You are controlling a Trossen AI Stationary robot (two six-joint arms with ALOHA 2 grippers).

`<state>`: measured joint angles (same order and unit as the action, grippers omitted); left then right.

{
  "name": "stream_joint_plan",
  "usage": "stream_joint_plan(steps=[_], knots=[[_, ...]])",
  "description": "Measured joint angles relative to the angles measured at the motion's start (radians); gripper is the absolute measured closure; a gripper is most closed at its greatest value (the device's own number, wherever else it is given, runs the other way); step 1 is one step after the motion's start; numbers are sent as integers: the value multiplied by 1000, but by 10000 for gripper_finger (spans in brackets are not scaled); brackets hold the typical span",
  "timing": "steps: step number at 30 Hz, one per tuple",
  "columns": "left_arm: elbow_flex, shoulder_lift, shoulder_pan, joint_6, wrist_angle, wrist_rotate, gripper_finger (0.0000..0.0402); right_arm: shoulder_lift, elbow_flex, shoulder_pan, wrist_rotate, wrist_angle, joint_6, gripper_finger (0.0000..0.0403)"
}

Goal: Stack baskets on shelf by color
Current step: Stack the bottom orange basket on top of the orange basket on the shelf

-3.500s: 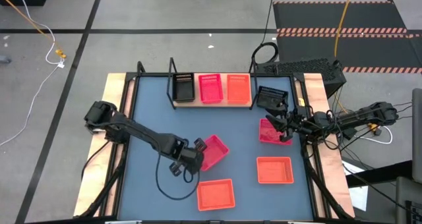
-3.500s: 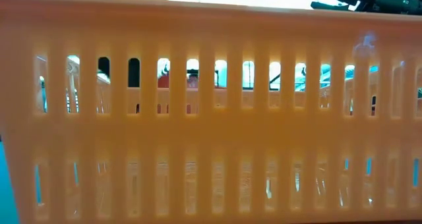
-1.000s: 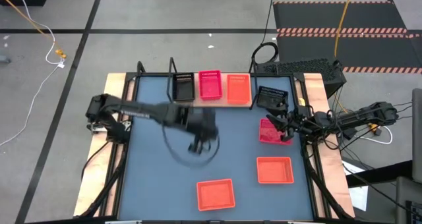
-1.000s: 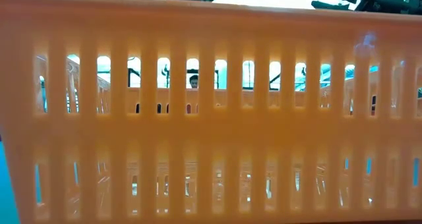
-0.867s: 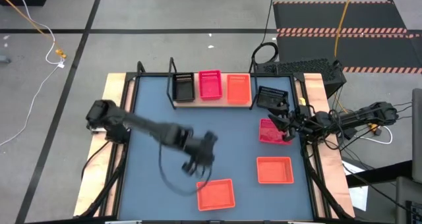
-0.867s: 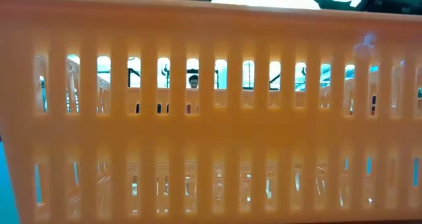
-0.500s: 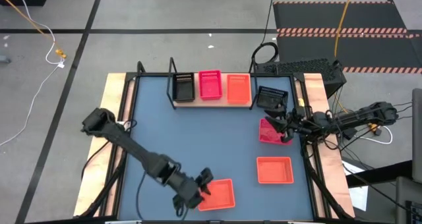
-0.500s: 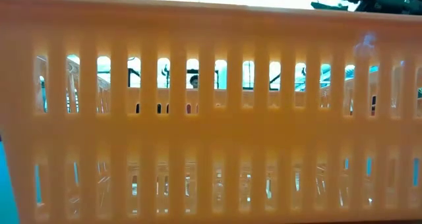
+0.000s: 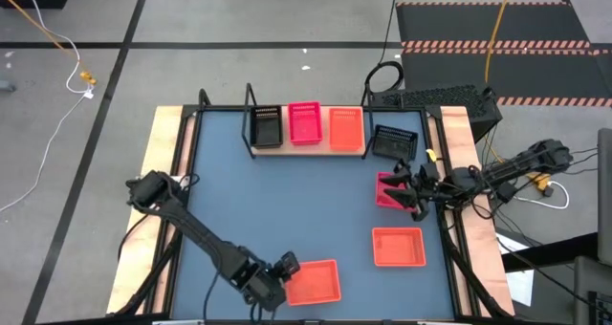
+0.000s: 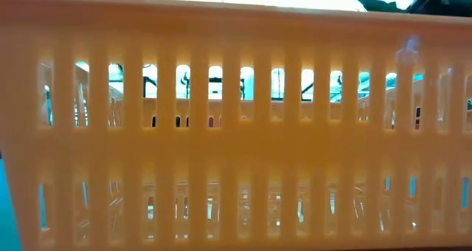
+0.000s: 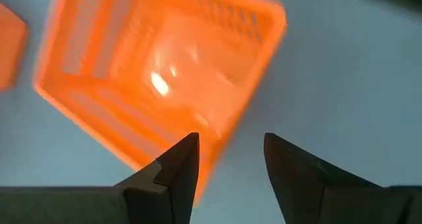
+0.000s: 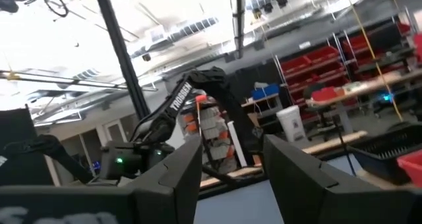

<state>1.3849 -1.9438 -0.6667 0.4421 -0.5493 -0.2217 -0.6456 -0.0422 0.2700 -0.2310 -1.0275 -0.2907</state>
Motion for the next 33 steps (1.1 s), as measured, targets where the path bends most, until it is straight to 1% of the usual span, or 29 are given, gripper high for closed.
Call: stream_joint_plan(steps=[5,7,9,13,16,17,21,24,27,29,33], knots=[[0,0,27,9,-66,4,232,2,0,14,-1,-16,45,248],[0,0,38,26,-58,12,246,1,0,14,-1,-24,50,248],[0,0,47,46,-43,20,270,2,0,14,-2,-39,63,248],[0,0,61,50,-26,64,331,2,0,14,-2,-83,99,248],[0,0,70,46,-25,72,380,5,0,13,-2,-121,129,248],[0,0,74,46,-26,70,388,7,0,13,-2,-133,139,248],[10,13,100,5,-45,72,385,21,0,13,-2,-189,181,248],[47,32,125,-24,-75,70,389,37,-4,13,-1,-213,207,248],[111,51,166,-80,-134,67,394,51,-16,13,4,-203,229,248],[152,72,199,-93,-188,65,389,53,-28,13,21,-196,232,248],[256,98,301,-106,-201,36,383,69,-50,13,22,-195,215,248]])
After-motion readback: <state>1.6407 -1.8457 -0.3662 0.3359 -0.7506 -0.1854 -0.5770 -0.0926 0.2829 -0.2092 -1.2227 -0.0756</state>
